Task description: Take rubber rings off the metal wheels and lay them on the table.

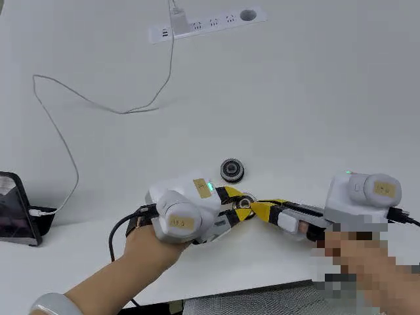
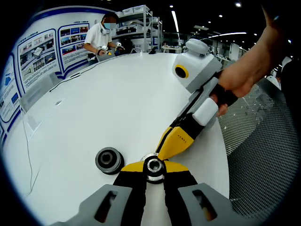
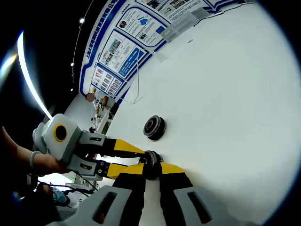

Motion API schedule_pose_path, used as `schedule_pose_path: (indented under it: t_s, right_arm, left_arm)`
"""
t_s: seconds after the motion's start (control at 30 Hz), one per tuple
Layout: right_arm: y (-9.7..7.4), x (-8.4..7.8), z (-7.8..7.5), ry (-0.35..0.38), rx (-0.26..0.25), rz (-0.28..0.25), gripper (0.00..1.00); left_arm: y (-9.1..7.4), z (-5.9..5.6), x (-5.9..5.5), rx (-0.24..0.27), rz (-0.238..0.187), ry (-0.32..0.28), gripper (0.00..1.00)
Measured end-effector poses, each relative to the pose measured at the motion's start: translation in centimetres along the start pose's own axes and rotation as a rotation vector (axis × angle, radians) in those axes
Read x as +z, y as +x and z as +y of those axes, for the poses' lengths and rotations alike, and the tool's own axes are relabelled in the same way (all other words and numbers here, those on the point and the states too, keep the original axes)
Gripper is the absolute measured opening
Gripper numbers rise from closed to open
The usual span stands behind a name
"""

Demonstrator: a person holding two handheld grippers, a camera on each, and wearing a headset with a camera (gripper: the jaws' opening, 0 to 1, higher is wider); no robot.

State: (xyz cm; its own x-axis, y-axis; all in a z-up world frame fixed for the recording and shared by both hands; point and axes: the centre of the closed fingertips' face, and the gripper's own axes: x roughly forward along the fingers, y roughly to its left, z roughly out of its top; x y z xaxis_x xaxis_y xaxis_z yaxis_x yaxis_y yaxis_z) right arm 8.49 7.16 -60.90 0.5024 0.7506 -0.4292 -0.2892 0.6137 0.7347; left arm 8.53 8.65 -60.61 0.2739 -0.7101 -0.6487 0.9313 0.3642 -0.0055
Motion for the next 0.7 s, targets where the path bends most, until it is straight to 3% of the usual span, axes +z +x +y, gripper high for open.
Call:
schedule_pose_path:
  t_s: [0.7]
  right_arm:
    - [0.01,0.3,0.15,-0.012,0.006,-0.019,0.17]
  left_arm:
    - [-0.05,-0.15,0.14,0.002,-0.004,-0.009,0.13]
